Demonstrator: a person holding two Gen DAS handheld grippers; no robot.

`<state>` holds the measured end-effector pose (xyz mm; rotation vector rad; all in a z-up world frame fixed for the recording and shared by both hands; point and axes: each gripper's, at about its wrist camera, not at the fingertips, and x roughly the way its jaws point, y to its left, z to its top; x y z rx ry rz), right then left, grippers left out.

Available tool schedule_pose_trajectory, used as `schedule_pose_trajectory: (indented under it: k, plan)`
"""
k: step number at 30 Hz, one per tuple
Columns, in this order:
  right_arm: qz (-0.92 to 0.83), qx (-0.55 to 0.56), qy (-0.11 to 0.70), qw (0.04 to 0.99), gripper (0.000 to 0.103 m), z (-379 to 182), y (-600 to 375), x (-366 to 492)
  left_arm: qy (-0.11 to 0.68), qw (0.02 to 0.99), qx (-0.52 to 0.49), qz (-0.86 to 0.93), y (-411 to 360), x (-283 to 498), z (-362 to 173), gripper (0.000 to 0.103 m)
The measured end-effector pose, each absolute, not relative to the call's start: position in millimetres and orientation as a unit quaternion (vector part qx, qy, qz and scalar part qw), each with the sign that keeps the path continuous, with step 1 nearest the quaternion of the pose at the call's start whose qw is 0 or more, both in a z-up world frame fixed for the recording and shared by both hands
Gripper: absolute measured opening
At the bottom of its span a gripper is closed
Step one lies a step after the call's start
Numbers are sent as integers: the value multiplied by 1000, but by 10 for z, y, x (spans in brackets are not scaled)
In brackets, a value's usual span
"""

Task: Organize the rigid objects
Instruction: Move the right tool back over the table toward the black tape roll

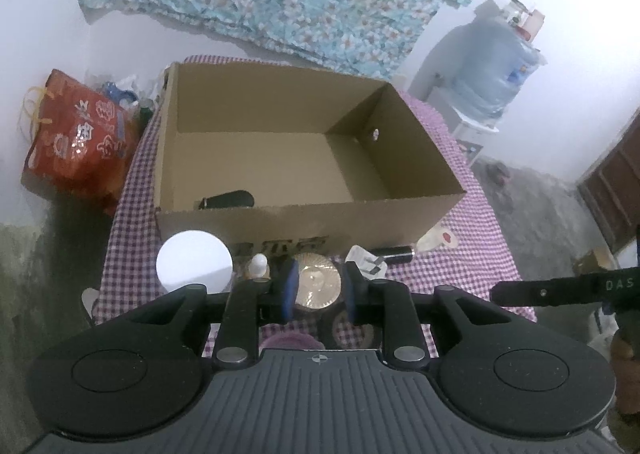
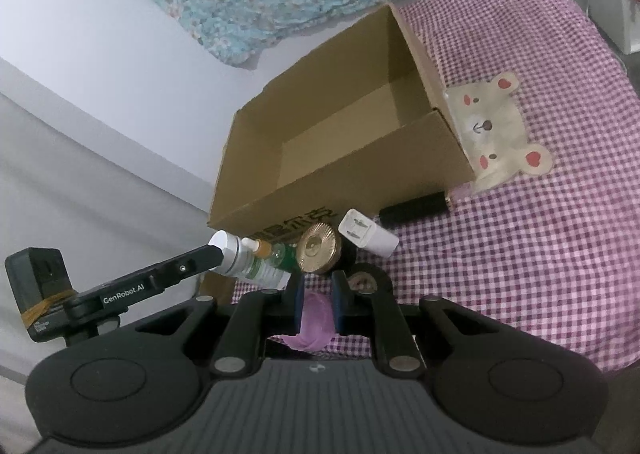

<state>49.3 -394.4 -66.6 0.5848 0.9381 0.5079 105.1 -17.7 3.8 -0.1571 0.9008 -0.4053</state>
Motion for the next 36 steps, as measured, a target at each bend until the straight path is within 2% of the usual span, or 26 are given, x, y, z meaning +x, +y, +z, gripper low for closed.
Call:
schedule_pose_trajectory:
  k: [10, 22, 29, 36]
  plan:
    - [251, 271, 449, 814, 16, -607, -3814, 572, 423, 884, -84, -182, -236, 906, -13, 30]
    - [280, 244, 446, 814, 16, -336, -3391, 567, 404, 891, -123, -166, 118, 711, 35, 37]
    - [281, 242, 448, 814, 16, -243, -3242, 498, 395, 895, -134, -161, 224, 652, 70, 47]
    - [273, 244, 443, 818, 16, -192, -3249, 409, 392, 895, -132, -166, 215, 622, 87, 51]
